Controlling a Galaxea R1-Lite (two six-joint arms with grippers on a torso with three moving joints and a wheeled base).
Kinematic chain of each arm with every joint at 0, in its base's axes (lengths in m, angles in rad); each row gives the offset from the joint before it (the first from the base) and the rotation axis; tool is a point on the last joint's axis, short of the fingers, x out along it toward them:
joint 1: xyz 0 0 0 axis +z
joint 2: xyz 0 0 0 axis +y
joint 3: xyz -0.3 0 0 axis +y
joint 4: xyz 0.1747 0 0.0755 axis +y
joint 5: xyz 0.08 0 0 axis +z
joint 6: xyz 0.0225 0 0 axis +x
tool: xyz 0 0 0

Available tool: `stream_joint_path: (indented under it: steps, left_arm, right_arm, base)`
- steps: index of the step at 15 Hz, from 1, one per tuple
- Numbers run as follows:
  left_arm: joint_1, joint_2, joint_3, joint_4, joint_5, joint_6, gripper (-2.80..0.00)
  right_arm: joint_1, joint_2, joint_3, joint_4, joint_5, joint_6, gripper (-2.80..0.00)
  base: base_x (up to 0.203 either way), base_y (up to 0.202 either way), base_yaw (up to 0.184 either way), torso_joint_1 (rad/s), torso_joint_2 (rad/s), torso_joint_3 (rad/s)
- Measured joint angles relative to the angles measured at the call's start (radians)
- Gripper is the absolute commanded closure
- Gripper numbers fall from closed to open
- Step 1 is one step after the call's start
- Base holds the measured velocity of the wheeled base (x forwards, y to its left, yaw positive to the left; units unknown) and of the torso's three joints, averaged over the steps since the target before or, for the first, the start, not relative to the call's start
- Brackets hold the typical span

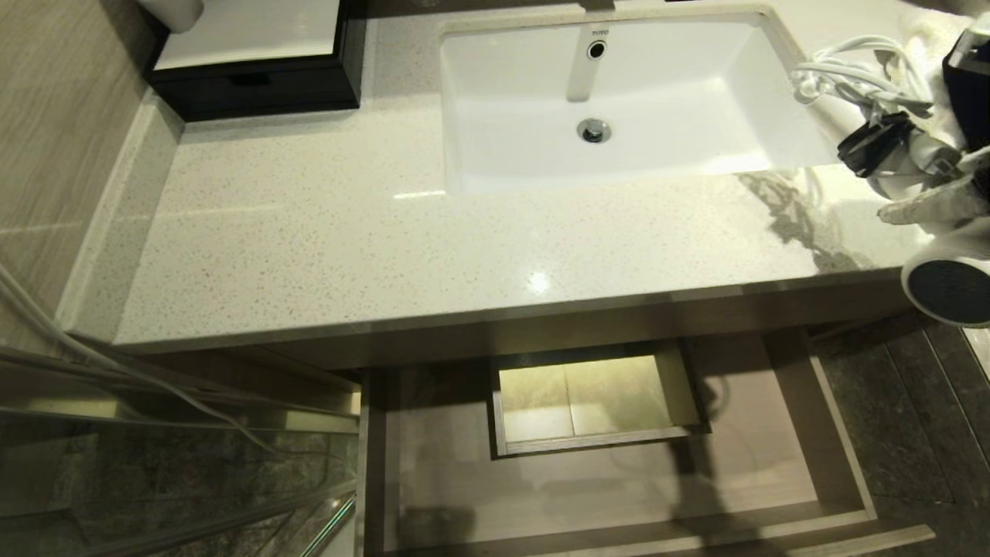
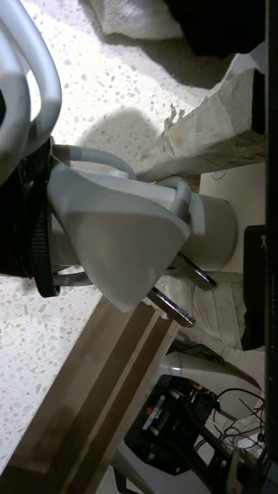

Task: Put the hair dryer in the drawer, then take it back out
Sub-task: Put it into the drawer

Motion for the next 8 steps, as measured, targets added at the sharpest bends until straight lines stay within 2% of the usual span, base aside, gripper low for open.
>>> stream_joint_path:
  steps: [4,8]
  left_arm:
    - [0.0,0.0,0.0,-0.001,0.0,0.0,0.0]
    - [0.0,0.0,0.0,0.0,0.0,0.0,0.0]
  right_arm:
    - [0.0,-0.072,0.061,-0.001,-0.012,0.0,0.0]
    - [0.0,-0.127,0.097,0.003,-0.011,0.0,0.0]
  base:
    - [0.0,0.0,0.0,-0.019,0.02,-0.01]
    - [0.0,0.0,0.0,-0.272,0.14,-0.12]
